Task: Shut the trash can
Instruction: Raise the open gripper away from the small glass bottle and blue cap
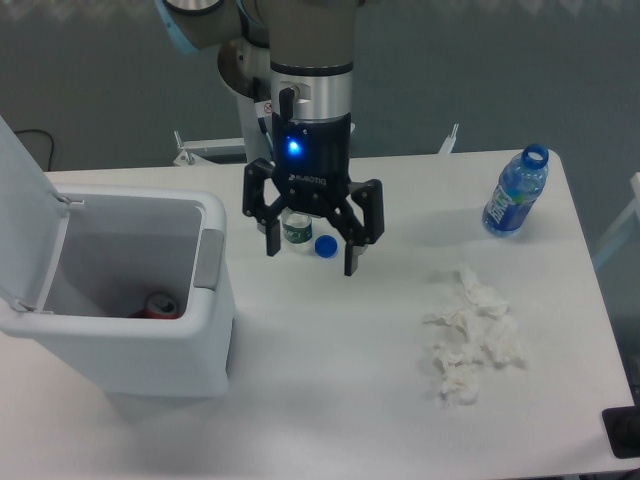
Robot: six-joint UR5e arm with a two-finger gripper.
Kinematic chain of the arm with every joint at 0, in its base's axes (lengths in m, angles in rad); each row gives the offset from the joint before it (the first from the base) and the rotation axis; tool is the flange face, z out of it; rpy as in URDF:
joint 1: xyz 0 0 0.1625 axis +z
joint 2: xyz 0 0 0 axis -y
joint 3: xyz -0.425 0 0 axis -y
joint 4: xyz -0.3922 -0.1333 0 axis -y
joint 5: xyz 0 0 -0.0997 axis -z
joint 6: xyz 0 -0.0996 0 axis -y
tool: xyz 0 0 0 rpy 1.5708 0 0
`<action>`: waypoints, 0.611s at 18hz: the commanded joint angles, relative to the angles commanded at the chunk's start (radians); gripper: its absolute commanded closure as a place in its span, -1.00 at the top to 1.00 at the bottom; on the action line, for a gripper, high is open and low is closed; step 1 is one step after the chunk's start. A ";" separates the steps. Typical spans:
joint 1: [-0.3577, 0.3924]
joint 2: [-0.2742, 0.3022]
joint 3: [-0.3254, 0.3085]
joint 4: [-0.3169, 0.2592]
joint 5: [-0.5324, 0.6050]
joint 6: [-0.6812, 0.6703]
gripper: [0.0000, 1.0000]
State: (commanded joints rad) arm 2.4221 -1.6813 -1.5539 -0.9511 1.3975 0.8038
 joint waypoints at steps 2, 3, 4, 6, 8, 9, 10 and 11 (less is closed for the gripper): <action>-0.002 0.006 0.000 0.000 0.006 -0.005 1.00; -0.002 0.008 0.000 -0.002 0.009 -0.011 1.00; -0.002 0.011 0.000 -0.003 0.014 -0.012 1.00; 0.014 0.015 -0.015 -0.003 0.014 -0.021 1.00; 0.031 0.028 -0.018 -0.008 -0.015 -0.034 1.00; 0.038 0.029 -0.018 -0.008 -0.023 -0.034 1.00; 0.040 0.034 -0.015 -0.008 -0.025 -0.032 1.00; 0.041 0.034 -0.015 -0.006 -0.025 -0.029 1.00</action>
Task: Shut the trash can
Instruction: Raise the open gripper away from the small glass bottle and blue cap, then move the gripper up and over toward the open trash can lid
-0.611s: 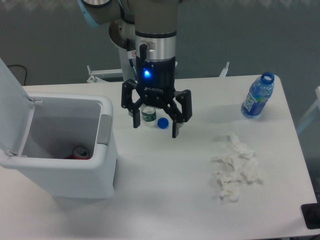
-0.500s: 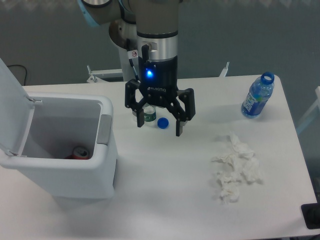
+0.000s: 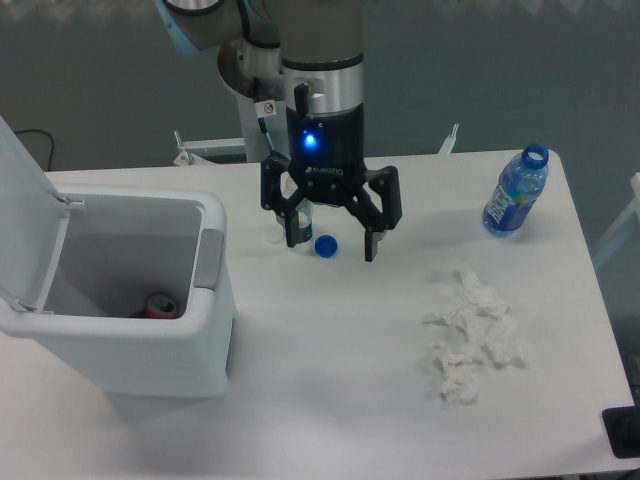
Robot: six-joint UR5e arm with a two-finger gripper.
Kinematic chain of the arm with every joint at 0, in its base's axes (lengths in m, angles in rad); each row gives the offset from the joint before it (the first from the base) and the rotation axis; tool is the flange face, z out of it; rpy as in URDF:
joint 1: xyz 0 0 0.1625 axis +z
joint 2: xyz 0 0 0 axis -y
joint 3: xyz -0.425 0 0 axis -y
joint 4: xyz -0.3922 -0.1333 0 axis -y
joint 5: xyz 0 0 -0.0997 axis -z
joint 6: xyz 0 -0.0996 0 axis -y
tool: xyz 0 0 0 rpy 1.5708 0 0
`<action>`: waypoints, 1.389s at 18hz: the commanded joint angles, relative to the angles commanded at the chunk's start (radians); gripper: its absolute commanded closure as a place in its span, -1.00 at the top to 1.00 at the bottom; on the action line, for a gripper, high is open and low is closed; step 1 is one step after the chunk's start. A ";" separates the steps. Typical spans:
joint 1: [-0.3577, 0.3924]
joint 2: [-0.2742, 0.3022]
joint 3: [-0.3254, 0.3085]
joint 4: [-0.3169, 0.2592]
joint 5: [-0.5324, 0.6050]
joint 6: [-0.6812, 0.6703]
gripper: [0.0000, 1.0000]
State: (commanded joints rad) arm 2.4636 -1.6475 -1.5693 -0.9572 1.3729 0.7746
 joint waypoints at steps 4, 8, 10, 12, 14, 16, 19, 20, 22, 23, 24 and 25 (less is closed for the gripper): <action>-0.020 0.012 -0.029 -0.003 0.003 0.006 1.00; -0.035 0.115 -0.138 -0.020 0.002 0.035 1.00; -0.049 0.172 -0.166 -0.049 0.005 0.046 1.00; -0.057 0.224 -0.173 -0.092 0.008 0.040 1.00; -0.087 0.254 -0.173 -0.135 0.006 0.043 1.00; -0.138 0.268 -0.172 -0.161 0.006 0.037 1.00; -0.187 0.301 -0.173 -0.202 0.006 0.028 1.00; -0.207 0.314 -0.173 -0.225 0.005 0.025 1.00; -0.248 0.337 -0.164 -0.262 0.002 -0.007 1.00; -0.276 0.359 -0.166 -0.288 0.000 -0.046 1.00; -0.296 0.364 -0.163 -0.290 -0.003 -0.075 1.00; -0.305 0.362 -0.152 -0.293 -0.020 -0.098 1.00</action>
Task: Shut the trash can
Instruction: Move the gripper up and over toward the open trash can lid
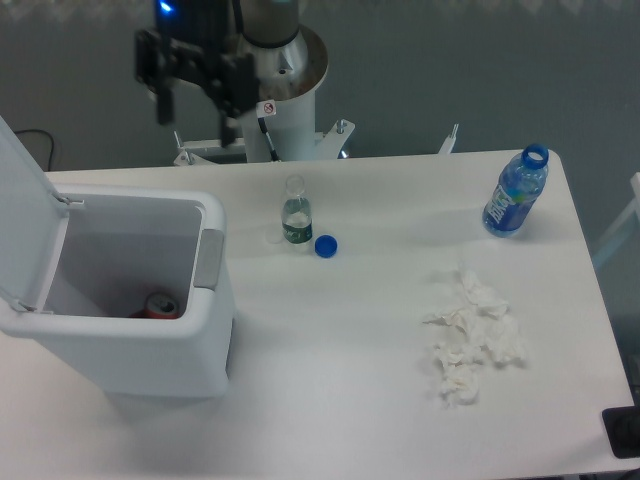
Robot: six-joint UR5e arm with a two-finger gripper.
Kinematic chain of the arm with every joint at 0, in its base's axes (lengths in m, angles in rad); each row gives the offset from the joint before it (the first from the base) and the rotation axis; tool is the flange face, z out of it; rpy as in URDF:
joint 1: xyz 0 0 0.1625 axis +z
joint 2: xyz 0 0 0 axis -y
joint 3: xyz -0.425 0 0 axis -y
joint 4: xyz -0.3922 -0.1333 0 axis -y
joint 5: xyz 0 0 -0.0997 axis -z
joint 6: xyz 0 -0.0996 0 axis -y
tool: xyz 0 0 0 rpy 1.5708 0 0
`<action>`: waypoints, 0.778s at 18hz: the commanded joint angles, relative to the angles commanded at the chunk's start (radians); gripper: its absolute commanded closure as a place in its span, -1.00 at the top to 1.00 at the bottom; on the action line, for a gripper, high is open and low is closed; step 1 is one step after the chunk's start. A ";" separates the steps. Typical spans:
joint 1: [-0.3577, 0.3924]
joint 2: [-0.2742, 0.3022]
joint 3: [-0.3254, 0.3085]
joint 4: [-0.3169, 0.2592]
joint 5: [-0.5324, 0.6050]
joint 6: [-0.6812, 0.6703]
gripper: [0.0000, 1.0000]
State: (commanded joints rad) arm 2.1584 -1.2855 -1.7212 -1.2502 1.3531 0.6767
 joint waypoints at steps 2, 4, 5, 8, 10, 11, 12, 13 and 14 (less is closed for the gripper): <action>-0.025 0.000 0.006 -0.002 -0.084 -0.035 1.00; -0.031 0.003 0.015 -0.002 -0.170 -0.069 1.00; -0.037 0.009 0.014 -0.002 -0.183 -0.089 1.00; -0.051 0.011 0.018 0.012 -0.184 -0.124 1.00; -0.055 0.002 0.037 0.015 -0.187 -0.144 1.00; -0.060 -0.005 0.040 0.015 -0.187 -0.143 1.00; -0.063 -0.011 0.042 0.017 -0.189 -0.143 1.00; -0.072 -0.026 0.046 0.024 -0.196 -0.137 1.00; -0.081 -0.038 0.048 0.049 -0.216 -0.132 1.00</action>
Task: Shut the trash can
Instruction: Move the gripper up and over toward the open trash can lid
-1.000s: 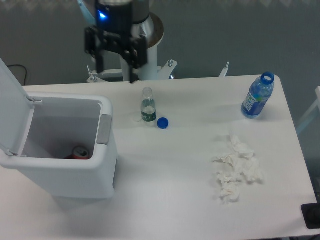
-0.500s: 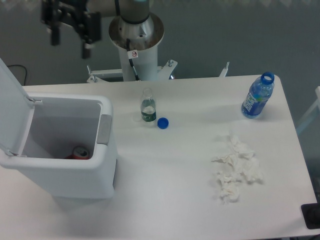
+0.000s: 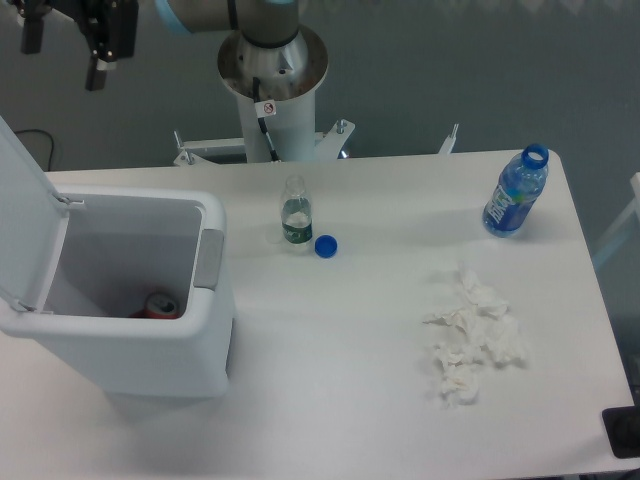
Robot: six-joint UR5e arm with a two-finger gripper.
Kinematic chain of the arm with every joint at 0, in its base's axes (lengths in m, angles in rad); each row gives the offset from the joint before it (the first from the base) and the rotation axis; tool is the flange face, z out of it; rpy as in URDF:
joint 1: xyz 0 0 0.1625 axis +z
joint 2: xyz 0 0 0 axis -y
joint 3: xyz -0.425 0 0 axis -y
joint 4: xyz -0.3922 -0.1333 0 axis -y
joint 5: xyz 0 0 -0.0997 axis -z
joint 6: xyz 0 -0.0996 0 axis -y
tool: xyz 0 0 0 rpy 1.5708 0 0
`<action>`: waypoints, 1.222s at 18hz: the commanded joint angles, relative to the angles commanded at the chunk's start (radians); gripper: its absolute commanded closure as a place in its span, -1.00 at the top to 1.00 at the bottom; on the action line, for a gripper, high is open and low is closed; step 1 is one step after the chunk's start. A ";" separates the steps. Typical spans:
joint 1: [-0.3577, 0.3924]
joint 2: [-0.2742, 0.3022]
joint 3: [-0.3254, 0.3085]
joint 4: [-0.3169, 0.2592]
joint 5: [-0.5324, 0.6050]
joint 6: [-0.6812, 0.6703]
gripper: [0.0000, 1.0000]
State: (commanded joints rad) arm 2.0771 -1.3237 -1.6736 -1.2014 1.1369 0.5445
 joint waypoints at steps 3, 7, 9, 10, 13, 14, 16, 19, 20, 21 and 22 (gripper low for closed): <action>-0.015 -0.025 0.000 0.054 -0.095 0.003 1.00; -0.052 -0.054 0.024 0.068 -0.111 -0.009 1.00; -0.069 -0.072 0.040 0.068 -0.111 -0.008 1.00; -0.077 -0.075 0.040 0.069 -0.111 -0.005 1.00; -0.103 -0.092 0.041 0.071 -0.111 -0.001 1.00; -0.117 -0.092 0.041 0.071 -0.111 -0.001 1.00; -0.130 -0.097 0.041 0.071 -0.109 0.000 1.00; -0.149 -0.095 0.043 0.072 -0.109 -0.001 1.00; -0.153 -0.095 0.044 0.072 -0.109 0.000 1.00; -0.157 -0.097 0.049 0.072 -0.109 -0.001 1.00; -0.163 -0.097 0.049 0.074 -0.109 0.000 1.00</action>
State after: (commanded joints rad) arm 1.9145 -1.4205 -1.6245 -1.1275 1.0278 0.5445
